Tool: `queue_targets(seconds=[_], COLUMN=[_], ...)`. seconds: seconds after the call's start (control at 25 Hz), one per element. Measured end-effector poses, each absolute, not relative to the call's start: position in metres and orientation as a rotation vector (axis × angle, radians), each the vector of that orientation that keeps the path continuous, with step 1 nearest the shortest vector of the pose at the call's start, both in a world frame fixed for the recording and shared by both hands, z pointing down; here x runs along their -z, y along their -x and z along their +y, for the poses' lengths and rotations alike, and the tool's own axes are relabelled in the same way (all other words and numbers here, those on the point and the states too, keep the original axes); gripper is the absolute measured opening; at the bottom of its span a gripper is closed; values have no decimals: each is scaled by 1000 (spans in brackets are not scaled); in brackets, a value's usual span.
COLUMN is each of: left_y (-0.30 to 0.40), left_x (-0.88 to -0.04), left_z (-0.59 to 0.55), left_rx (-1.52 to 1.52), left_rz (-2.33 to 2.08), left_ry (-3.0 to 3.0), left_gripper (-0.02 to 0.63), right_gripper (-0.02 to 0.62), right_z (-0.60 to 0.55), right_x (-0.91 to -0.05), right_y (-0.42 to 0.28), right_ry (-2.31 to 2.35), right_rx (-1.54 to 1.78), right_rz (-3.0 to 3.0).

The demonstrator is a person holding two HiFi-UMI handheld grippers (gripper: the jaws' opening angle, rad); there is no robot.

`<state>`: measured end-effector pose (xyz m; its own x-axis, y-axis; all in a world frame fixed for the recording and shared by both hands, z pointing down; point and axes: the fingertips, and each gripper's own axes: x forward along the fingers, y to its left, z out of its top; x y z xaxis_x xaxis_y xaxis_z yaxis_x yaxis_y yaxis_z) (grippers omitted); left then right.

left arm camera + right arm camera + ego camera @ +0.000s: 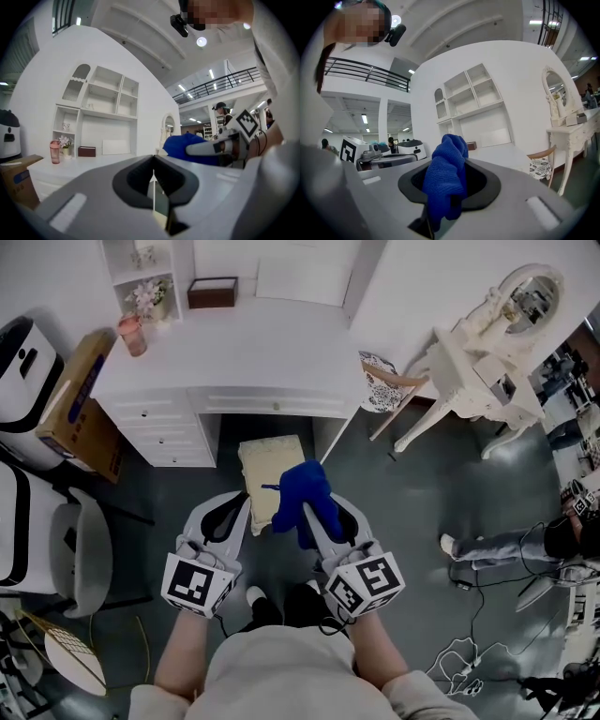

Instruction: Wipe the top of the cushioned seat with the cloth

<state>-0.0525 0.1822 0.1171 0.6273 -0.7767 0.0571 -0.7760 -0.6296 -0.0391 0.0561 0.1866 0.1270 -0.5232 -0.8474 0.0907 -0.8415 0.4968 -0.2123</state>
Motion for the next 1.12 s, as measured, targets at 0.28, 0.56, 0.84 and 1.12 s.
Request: queue_targets(seconds=[0.28,0.56,0.84,1.12], left_y=[53,58,62,67], left_x=[-124,-131,-136,-149], left_z=[158,110,46,-11], left_rx=[103,113,103,127], left_rz=[1334,1385,1444,1522], left_ry=[2846,2841,2825,2825], left_gripper=[0,0,0,0], right_gripper=[126,126,126,127], right_z=[162,111,48,-14], right_x=[-136,-146,-158,-177], right_y=[-55,-51,-43,-37], right_ry=[1540,1510,1463,1411], right_rx=[377,394,431,503], right_rz=[2704,2750,2802,2860])
